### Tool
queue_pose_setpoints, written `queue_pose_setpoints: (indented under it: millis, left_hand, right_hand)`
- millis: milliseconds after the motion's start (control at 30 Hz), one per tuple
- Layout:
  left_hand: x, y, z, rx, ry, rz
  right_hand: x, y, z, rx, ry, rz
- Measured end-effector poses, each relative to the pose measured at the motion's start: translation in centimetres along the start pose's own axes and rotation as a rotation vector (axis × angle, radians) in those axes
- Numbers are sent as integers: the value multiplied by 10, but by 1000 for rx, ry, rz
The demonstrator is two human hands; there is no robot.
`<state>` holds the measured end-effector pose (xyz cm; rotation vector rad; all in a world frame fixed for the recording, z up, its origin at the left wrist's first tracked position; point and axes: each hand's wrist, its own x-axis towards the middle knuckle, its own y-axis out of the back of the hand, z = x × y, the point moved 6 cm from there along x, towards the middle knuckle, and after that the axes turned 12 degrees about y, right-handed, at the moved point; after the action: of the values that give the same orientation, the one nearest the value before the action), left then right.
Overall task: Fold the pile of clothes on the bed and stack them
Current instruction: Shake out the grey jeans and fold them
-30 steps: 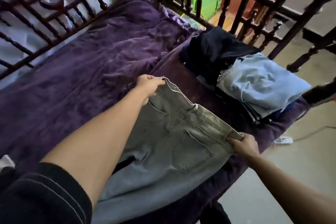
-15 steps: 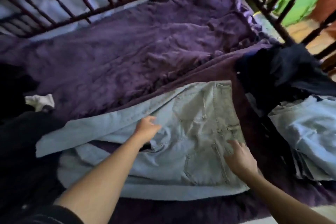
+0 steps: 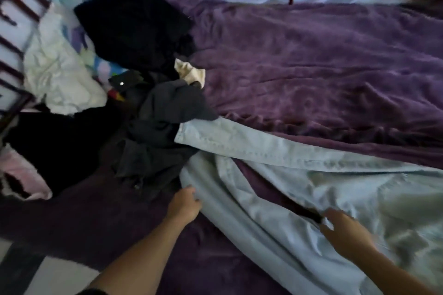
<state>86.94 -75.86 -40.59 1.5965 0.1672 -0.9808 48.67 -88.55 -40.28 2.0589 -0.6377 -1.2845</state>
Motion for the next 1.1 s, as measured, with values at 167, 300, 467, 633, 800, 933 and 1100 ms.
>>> queue_pose_setpoints:
  millis: [167, 300, 467, 633, 800, 933, 1100]
  left_hand:
    - [71, 50, -10, -31, -91, 240]
    - [102, 71, 24, 81, -389, 582]
    - [137, 66, 56, 237, -400, 720]
    - [151, 82, 72, 108, -431, 694]
    - [122, 99, 121, 131, -555, 695]
    - [103, 98, 149, 170, -608, 605]
    - [75, 148, 121, -565, -603, 97]
  right_hand:
    - [91, -13, -89, -81, 104, 75]
    - [158, -9, -144, -172, 265, 298]
    - [201, -7, -133, -186, 242, 402]
    - [168, 41, -112, 196, 316, 657]
    - [118, 101, -118, 294, 462, 732]
    - [98, 112, -114, 272, 502, 675]
    - [75, 131, -103, 271, 492, 731]
